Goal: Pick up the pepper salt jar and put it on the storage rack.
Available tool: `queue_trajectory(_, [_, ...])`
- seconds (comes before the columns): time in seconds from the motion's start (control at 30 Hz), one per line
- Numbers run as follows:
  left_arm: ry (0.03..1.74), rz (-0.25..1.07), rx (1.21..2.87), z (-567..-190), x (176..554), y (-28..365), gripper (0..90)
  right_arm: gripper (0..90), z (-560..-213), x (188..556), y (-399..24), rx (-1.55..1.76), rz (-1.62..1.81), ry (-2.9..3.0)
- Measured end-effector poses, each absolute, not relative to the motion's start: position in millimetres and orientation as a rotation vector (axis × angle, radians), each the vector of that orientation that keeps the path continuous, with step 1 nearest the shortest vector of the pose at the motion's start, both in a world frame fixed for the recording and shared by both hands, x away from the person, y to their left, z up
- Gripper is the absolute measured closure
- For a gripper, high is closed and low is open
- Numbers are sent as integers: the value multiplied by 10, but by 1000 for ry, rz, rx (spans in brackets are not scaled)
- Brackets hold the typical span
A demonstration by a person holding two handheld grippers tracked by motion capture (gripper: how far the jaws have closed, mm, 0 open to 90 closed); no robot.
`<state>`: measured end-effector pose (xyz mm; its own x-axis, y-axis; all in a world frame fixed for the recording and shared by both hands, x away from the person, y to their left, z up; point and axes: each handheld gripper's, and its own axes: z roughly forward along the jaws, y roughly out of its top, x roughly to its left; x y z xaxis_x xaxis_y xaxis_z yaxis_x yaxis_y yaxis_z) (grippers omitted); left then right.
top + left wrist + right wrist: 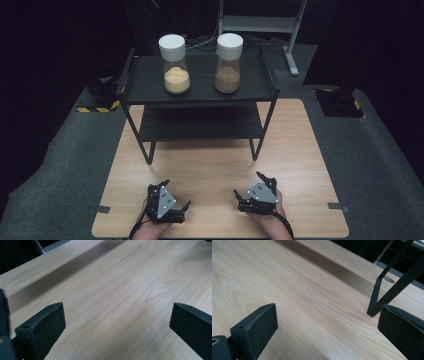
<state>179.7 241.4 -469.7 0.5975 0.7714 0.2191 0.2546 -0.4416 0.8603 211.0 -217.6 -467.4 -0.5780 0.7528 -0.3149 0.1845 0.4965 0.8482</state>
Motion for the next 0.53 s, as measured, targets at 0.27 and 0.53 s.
queue_trajectory(0.27, [823, 785, 1990, -4690, 1782, 2402, 7, 21, -4602, 2122, -2090, 783, 945, 2091])
queue_trajectory(0.53, [867, 735, 1911, -4571, 1545, 2464, 7, 18, -4510, 1870, -2296, 829, 1070, 2092])
